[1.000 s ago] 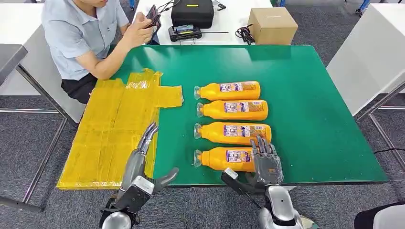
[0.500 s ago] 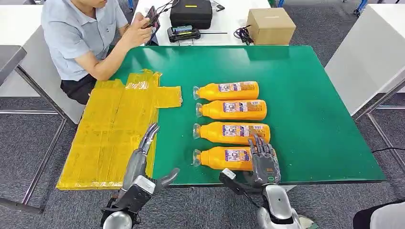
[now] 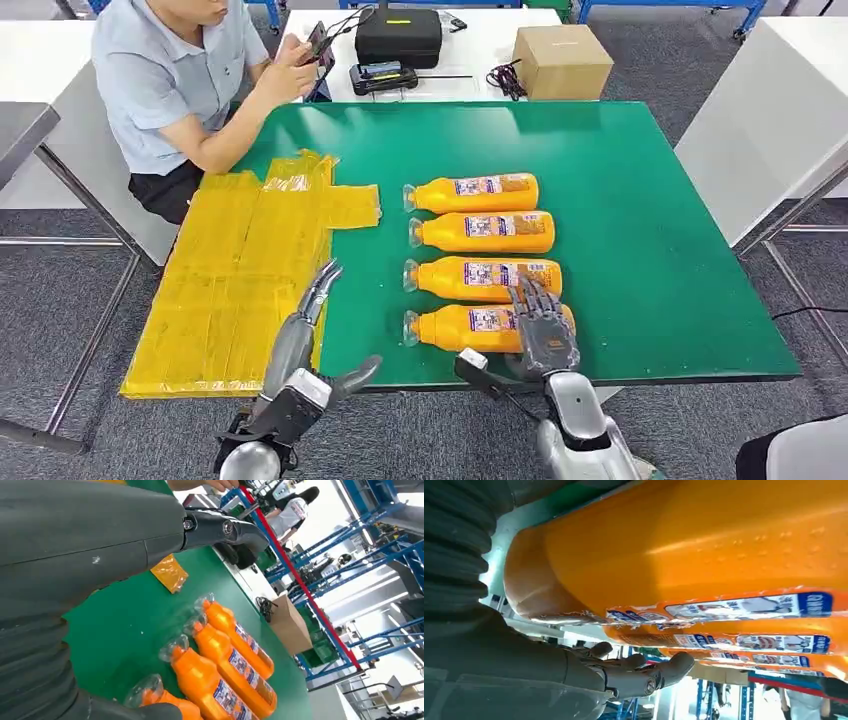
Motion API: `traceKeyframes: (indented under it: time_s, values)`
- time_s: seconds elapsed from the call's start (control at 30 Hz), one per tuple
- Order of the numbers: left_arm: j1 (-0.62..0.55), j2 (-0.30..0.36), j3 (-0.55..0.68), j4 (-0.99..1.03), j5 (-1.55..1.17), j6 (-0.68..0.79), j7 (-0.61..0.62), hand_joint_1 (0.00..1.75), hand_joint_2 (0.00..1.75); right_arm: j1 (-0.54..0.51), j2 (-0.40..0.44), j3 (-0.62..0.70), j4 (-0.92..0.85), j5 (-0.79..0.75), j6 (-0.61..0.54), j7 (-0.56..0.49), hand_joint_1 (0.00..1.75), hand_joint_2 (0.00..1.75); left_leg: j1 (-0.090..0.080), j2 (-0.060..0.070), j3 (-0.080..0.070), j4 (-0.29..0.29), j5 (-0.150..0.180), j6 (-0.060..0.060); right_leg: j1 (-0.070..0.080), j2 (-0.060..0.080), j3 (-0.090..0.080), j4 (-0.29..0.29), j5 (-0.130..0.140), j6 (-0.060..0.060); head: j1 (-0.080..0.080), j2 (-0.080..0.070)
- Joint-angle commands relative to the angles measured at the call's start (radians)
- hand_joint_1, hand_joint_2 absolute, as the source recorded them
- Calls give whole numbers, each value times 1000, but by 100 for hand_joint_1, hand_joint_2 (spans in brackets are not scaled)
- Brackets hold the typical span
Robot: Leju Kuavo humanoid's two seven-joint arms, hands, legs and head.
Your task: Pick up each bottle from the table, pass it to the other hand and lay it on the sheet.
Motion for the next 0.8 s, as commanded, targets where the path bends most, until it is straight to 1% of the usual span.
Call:
traceKeyframes:
  time_s: [0.03, 0.1, 0.17, 0.2, 0.23, 0.27, 0.3, 0.33, 0.37, 0.47, 0.73, 0.8]
  values:
    - [-30, 6, -23, 57, 0, 0, 0, 0, 175, 9, -44, 83, 74, 43, 48, 5, 0, 175, 2, -3, -4, 0, 2, -3, 3, -5, -1, -2, 2, -3, 0, 0]
    - [-32, 7, -25, 58, -1, 0, 0, 0, 175, 15, -54, 110, 62, 41, 58, 6, 0, 175, 2, -3, -3, -1, 3, -2, 3, -4, 0, -2, 2, -5, 0, 0]
    - [-33, 6, -28, 57, -1, 1, -1, 0, 175, 23, -56, 121, 48, 29, 47, 3, 0, 175, 1, -2, 0, -1, 3, 0, 2, -3, 6, -1, 4, -1, 0, 0]
    - [-33, 6, -28, 56, -1, 1, -1, 0, 175, 25, -57, 123, 46, 28, 46, 2, 0, 175, 1, -2, 0, -1, 3, -1, 2, -3, 11, -2, 4, -2, 0, 0]
    - [-33, 6, -29, 55, -1, 1, -1, 0, 175, 28, -58, 127, 40, 27, 46, 3, 0, 175, 1, -1, 1, 0, 3, 0, 1, -2, 11, -1, 4, -2, 0, 0]
    - [-32, 6, -29, 51, -1, 1, -1, 0, 175, 36, -59, 130, 27, 17, 44, 2, 115, 175, 2, -2, 0, 0, 3, -1, 2, -3, 11, -1, 5, -3, 0, 0]
    - [-31, 6, -28, 50, -1, 1, -1, 0, 175, 39, -60, 132, 21, 11, 47, 2, 145, 175, 2, -2, 0, 0, 4, -2, 3, -4, 10, -2, 5, -4, 0, 0]
    - [-30, 7, -28, 49, -1, 1, -1, 0, 175, 42, -60, 133, 21, 11, 47, 2, 155, 175, 1, 0, 1, 0, 3, -1, 2, -2, 11, -1, 5, -3, 0, 0]
    - [-26, 7, -27, 43, -1, 2, 0, 0, 175, 50, -66, 136, 2, -9, 61, -2, 175, 175, 2, -1, 0, 0, 4, -1, 3, -3, 10, -1, 5, -4, 0, 0]
    - [-25, 8, -27, 43, -1, 3, 0, 0, 175, 57, -72, 138, -11, -16, 59, -2, 175, 175, 1, 0, -1, 0, 3, -1, 1, -2, 9, 0, 4, -3, 0, 0]
    - [-27, 7, -28, 44, -1, 3, 0, 0, 175, 66, -75, 126, -36, -75, 62, -19, 175, 175, 2, -2, -1, 0, 3, -1, 2, -3, 10, -1, 3, -3, 0, 0]
    - [-27, 8, -26, 43, 1, 3, -1, 0, 175, 63, -75, 117, -28, -87, 74, -12, 175, 175, 1, -1, -2, 0, 3, 0, 1, -2, 10, 0, 3, -1, 0, 0]
